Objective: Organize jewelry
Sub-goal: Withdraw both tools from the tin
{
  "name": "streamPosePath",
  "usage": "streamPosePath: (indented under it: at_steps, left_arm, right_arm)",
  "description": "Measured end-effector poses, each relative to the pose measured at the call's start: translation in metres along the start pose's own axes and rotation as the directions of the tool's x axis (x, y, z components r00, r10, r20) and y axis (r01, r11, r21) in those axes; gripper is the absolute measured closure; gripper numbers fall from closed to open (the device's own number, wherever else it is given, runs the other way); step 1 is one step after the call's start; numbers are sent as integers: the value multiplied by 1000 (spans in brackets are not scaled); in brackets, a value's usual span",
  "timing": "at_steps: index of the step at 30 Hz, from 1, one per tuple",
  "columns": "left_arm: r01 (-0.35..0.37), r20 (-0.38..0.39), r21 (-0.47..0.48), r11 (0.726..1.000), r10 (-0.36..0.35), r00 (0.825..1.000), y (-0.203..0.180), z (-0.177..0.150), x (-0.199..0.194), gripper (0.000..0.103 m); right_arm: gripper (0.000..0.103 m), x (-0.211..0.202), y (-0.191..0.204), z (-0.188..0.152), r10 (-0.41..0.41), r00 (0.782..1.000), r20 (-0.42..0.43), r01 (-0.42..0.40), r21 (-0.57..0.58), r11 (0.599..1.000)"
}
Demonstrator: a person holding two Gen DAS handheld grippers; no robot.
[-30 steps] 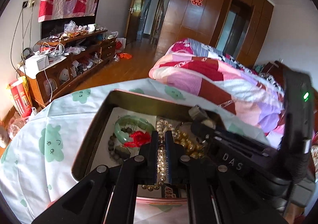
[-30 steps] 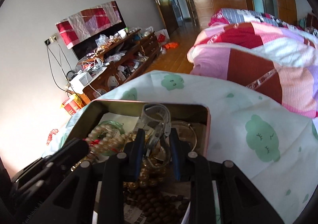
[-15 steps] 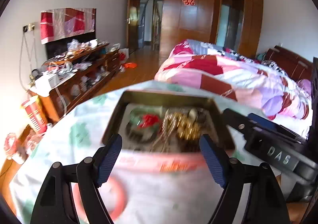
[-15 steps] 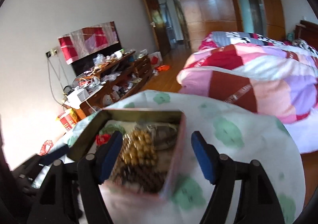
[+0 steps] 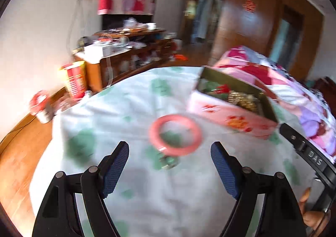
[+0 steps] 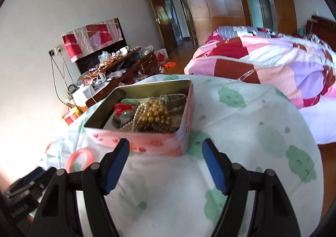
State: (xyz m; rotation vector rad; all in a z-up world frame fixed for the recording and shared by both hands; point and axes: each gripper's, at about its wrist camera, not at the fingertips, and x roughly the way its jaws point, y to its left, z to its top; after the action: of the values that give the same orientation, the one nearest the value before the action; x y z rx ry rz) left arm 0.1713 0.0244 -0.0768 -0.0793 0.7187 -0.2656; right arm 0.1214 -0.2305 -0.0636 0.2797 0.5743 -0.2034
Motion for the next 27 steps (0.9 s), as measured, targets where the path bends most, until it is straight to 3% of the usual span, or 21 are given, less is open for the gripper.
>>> streamPosePath:
  at_steps: [5, 13, 27]
  left_arm:
    - [-21, -19, -58, 998, 20, 1000, 17, -9, 0, 23]
    - [-100, -10, -13, 995, 100, 995, 15, -16, -3, 23]
    - [-92, -49, -15, 996, 91, 995, 24, -30, 0, 23]
  right_arm:
    - [28, -7, 9, -6, -19, 1000, 22, 20, -44, 999]
    - [28, -17, 22, -8, -38, 996, 77, 47, -115, 992]
    - [28, -35, 44, -18, -19, 988, 154, 53, -224, 973]
